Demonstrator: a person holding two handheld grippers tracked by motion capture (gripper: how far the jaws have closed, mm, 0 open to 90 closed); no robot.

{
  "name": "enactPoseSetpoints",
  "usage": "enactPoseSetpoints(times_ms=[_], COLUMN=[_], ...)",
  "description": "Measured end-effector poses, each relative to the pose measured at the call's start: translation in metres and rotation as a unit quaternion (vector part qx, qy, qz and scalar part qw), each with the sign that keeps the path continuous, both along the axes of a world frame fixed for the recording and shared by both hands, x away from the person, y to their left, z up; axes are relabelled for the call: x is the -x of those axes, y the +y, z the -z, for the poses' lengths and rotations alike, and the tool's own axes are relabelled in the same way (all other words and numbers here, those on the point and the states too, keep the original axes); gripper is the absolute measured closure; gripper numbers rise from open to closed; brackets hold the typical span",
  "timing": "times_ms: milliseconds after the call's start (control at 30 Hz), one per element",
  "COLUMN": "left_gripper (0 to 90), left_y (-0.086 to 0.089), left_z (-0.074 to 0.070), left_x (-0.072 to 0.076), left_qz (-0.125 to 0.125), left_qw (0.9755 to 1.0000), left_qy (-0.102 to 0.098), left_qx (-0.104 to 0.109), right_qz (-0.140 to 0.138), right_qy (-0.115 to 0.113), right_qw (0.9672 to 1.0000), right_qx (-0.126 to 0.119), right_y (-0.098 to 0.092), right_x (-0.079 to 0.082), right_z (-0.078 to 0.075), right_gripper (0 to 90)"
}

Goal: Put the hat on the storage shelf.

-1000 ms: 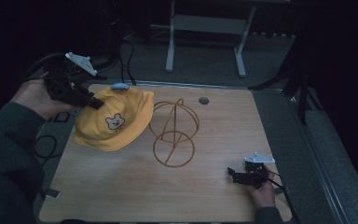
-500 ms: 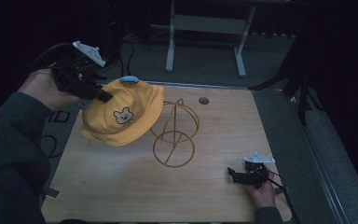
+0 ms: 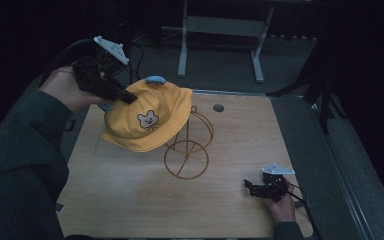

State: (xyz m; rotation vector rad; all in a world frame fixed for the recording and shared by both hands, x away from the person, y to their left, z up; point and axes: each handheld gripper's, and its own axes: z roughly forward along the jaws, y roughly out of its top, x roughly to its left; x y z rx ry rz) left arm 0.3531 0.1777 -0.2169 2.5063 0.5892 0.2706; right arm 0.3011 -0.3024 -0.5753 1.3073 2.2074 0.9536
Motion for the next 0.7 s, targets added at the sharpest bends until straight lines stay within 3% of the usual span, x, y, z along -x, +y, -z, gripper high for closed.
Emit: enactPoseSetpoints(times_ms=[700], left_gripper=[79.6], left_y=[-0.054], left_z=[0.004], left_x=[-0.019], left_qz=[0.025], left_qw=[0.9993], left_qy=[0.001], left_qx=[-0.029], right_qz=[0.001], right_qy=[-0.001], right_qw=[1.0000], right_qx=[-0.001], right_y=[0.000], right_x=[0.000], right_z=[0.000], right_gripper=[13.8])
